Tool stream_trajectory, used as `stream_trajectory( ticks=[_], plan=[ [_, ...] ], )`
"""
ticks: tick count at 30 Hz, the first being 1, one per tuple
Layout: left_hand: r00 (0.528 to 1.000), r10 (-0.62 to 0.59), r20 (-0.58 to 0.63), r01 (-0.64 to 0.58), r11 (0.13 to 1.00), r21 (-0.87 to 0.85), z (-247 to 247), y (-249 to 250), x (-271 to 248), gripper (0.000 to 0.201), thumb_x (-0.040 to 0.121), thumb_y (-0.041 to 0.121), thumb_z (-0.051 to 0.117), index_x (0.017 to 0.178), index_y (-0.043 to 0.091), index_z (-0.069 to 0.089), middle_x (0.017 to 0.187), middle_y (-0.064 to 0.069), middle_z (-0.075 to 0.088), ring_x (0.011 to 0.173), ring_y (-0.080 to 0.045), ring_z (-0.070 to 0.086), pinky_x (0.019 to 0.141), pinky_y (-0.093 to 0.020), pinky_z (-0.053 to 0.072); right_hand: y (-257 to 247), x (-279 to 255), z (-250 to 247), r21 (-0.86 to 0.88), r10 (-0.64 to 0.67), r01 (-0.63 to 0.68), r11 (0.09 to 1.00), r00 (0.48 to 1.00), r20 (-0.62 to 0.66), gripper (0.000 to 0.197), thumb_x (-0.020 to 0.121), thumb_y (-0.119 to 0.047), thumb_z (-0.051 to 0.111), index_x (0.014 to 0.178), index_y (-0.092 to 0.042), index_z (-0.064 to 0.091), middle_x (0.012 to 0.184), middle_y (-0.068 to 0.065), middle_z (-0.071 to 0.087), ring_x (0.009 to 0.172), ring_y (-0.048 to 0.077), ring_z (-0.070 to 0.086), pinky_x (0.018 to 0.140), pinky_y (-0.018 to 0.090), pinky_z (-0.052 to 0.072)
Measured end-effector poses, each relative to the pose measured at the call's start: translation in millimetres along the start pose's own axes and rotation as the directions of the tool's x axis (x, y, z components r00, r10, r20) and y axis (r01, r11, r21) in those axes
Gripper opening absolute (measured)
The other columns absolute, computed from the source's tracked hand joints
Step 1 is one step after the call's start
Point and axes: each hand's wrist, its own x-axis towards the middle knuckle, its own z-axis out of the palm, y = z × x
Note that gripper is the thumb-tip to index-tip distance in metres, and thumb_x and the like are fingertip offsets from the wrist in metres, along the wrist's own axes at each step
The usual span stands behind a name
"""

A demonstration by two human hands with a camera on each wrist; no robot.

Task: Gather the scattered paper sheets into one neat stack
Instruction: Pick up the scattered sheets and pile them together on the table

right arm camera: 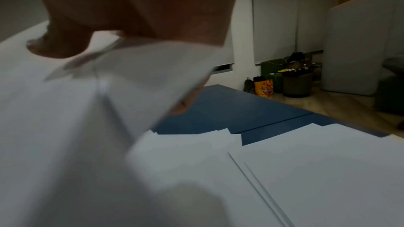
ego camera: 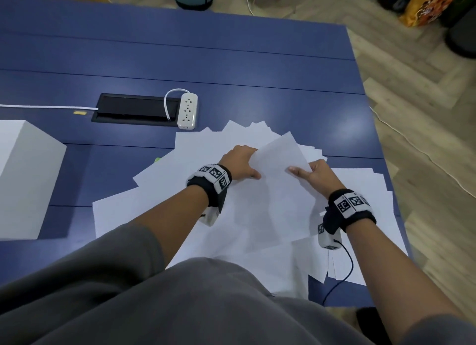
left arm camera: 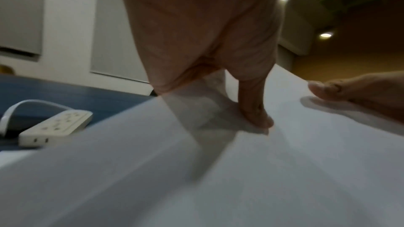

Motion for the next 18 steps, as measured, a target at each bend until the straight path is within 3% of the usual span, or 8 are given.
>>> stream_trajectory(
  ticks=[2, 4, 6, 8, 10, 13, 15, 18],
  plan=[
    [0.998, -0.018, -0.065, 0.007, 0.985, -0.171, -2.6, -3.2, -1.5, 0.039, 0.068, 0.027, 0.078, 0.104, 0.019, 0.068, 0.103, 0.000, 0.068, 0.099, -0.022, 0.061, 0.083, -0.030, 0.050, 3.4, 1.8, -9.9, 0.035, 0.014, -0.014, 0.999, 1.000, -0.007, 0.058, 0.068, -0.058, 0.077, 0.075, -0.002, 0.063, 0.071, 0.003, 0.061, 0.061, 0.018, 0.053, 0.060, 0.028, 0.042],
    [0.988, -0.071, -0.138, 0.021, 0.942, -0.335, -6.6, -11.0, -2.7, 0.031, 0.074, 0.016, 0.076, 0.104, 0.012, 0.068, 0.100, -0.002, 0.069, 0.092, -0.020, 0.064, 0.078, -0.024, 0.048, 10.6, 1.4, -20.2, 0.109, 0.025, -0.019, 0.994, 0.998, -0.057, 0.051, 0.064, -0.053, 0.082, 0.096, -0.015, 0.071, 0.092, 0.001, 0.071, 0.080, 0.020, 0.064, 0.074, 0.033, 0.049],
    [0.974, -0.161, -0.162, 0.066, 0.878, -0.474, -6.8, -24.5, -2.0, 0.031, 0.075, 0.016, 0.075, 0.105, 0.011, 0.069, 0.102, -0.004, 0.071, 0.093, -0.022, 0.067, 0.082, -0.029, 0.052, 19.5, -3.4, -26.5, 0.265, 0.031, -0.005, 0.964, 0.995, -0.097, 0.036, 0.069, -0.033, 0.082, 0.100, -0.021, 0.067, 0.091, 0.001, 0.073, 0.079, 0.021, 0.065, 0.070, 0.033, 0.048],
    [0.958, -0.244, -0.151, 0.109, 0.798, -0.593, -4.3, -35.9, -1.1, 0.031, 0.074, 0.022, 0.072, 0.104, 0.014, 0.069, 0.104, -0.006, 0.072, 0.096, -0.025, 0.068, 0.087, -0.038, 0.054, 26.9, -9.6, -25.4, 0.413, 0.041, -0.004, 0.911, 0.996, -0.082, 0.046, 0.074, -0.018, 0.078, 0.116, -0.023, 0.060, 0.090, 0.002, 0.072, 0.081, 0.019, 0.067, 0.071, 0.033, 0.048],
    [0.945, -0.298, -0.136, 0.133, 0.730, -0.671, 0.5, -41.7, 0.2, 0.024, 0.081, 0.020, 0.067, 0.104, 0.014, 0.067, 0.105, -0.007, 0.070, 0.096, -0.028, 0.067, 0.085, -0.039, 0.055, 32.1, -11.5, -15.9, 0.476, 0.072, -0.056, 0.878, 0.997, -0.017, 0.059, 0.075, -0.011, 0.076, 0.128, -0.022, 0.054, 0.089, 0.002, 0.069, 0.083, 0.017, 0.067, 0.075, 0.032, 0.049],
    [0.919, -0.378, -0.111, 0.182, 0.658, -0.730, 11.1, -45.5, 2.7, 0.022, 0.093, 0.017, 0.056, 0.113, 0.010, 0.062, 0.108, -0.006, 0.066, 0.092, -0.023, 0.063, 0.076, -0.030, 0.051, 38.2, -8.0, 5.0, 0.449, 0.117, -0.141, 0.882, 0.990, 0.080, 0.073, 0.064, -0.024, 0.085, 0.129, -0.018, 0.052, 0.105, 0.002, 0.072, 0.105, 0.023, 0.065, 0.092, 0.039, 0.049],
    [0.909, -0.412, -0.058, 0.226, 0.608, -0.761, 21.0, -46.9, 4.2, 0.027, 0.096, 0.018, 0.052, 0.120, 0.006, 0.058, 0.117, -0.007, 0.063, 0.103, -0.023, 0.058, 0.092, -0.032, 0.046, 47.1, -4.9, 16.6, 0.393, 0.136, -0.181, 0.902, 0.981, 0.139, 0.077, 0.062, -0.032, 0.089, 0.128, -0.014, 0.055, 0.119, 0.001, 0.068, 0.117, 0.023, 0.059, 0.102, 0.041, 0.044],
    [0.898, -0.441, -0.015, 0.291, 0.617, -0.731, 38.2, -46.3, 6.9, 0.030, 0.099, 0.017, 0.047, 0.126, 0.003, 0.052, 0.115, -0.007, 0.057, 0.102, -0.021, 0.050, 0.089, -0.029, 0.038, 52.9, -8.0, 25.8, 0.382, 0.181, -0.240, 0.892, 0.966, 0.184, 0.044, 0.072, -0.017, 0.081, 0.111, -0.009, 0.064, 0.109, 0.006, 0.071, 0.107, 0.027, 0.065, 0.087, 0.034, 0.051]
  ],
)
